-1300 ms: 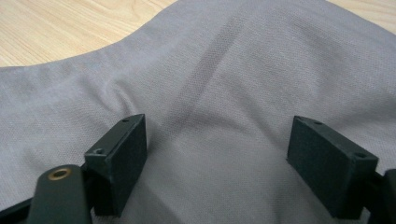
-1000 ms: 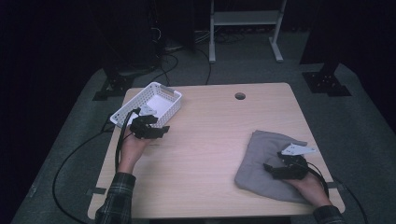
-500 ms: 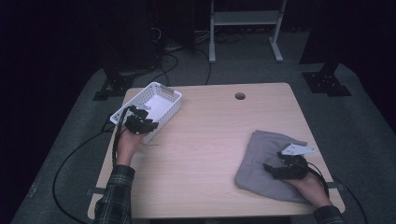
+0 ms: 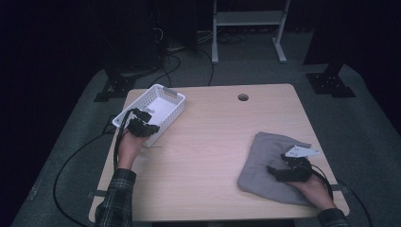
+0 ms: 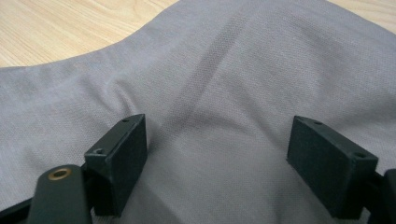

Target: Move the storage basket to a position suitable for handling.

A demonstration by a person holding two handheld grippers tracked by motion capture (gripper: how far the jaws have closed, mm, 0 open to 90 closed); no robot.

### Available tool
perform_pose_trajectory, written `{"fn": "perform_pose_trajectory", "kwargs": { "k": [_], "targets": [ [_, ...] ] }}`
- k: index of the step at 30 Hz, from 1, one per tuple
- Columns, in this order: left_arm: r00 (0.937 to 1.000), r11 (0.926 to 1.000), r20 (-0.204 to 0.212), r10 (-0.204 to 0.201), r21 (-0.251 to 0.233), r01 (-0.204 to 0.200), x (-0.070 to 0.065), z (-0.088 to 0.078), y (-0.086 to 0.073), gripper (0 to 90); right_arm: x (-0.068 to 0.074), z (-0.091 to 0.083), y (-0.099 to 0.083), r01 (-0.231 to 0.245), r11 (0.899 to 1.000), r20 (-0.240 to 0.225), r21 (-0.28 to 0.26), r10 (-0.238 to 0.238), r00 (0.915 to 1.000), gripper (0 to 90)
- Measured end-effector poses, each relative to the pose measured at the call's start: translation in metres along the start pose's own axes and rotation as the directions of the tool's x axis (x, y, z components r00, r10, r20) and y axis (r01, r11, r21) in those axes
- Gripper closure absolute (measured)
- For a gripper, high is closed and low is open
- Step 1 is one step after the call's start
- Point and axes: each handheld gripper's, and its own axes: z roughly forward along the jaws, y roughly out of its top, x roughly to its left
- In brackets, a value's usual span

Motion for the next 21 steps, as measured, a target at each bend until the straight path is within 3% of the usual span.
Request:
{"fn": "perform_pose_trajectory", "kwargs": {
  "k": [21],
  "targets": [
    [0.9947,0.9992,0.099,0.028,-0.03,-0.025,-0.054,-0.021,-0.019,83.4,0.0,0.0,0.0,0.0,1.0,0.001,0.001,0.0,1.0,18.8]
  ]
}}
